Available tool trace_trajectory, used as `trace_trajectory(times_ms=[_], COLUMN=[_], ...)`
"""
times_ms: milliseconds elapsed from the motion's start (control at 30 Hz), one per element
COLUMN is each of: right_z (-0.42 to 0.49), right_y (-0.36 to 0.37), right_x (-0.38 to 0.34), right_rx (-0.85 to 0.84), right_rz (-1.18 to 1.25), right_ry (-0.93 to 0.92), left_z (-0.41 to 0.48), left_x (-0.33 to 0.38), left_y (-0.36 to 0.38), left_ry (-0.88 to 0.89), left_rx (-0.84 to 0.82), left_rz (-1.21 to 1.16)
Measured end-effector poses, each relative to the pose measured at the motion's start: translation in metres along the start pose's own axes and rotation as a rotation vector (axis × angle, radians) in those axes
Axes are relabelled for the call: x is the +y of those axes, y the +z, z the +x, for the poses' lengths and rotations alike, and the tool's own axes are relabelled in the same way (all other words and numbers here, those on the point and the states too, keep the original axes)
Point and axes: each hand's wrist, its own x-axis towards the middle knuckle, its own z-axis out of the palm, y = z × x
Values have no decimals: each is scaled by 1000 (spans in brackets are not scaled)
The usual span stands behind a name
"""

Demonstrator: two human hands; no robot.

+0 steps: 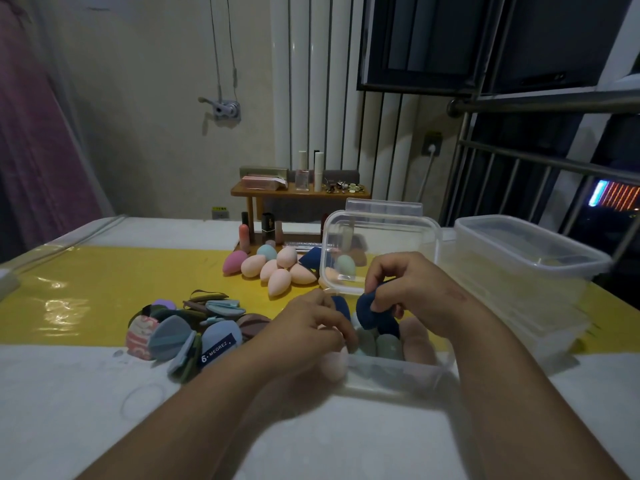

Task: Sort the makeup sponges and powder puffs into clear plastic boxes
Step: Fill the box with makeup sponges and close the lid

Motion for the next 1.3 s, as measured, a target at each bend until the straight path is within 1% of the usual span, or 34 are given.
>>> trace_trajectory(times_ms=[67,133,267,400,500,800,967,1067,1300], right_z=[-1,-3,-6,-6,-8,-9,-7,-3,1], right_y=[0,0,2,9,9,7,17,22,32], right_x=[-1,-3,-8,-8,-10,-9,-8,-4,-6], right_rx=[-36,-82,-203,-271,-306,-227,-280,-256,-263], right_rz=[6,-42,-199,-402,-395,-316,-476,-600,-792], right_ry=[25,52,124,188,249,240,273,270,262], left_z=[1,2,3,4,3,3,4,5,4], left_x=[1,0,-1,-2,-2,-1,-3,-4,-3], left_y=[2,2,3,2,2,1,2,3,3], left_ry=[17,21,3,13,10,0,11,11,5], left_rx=[35,52,53,55,52,25,39,61,74], left_rz=[45,94,132,137,141,186,203,221,226])
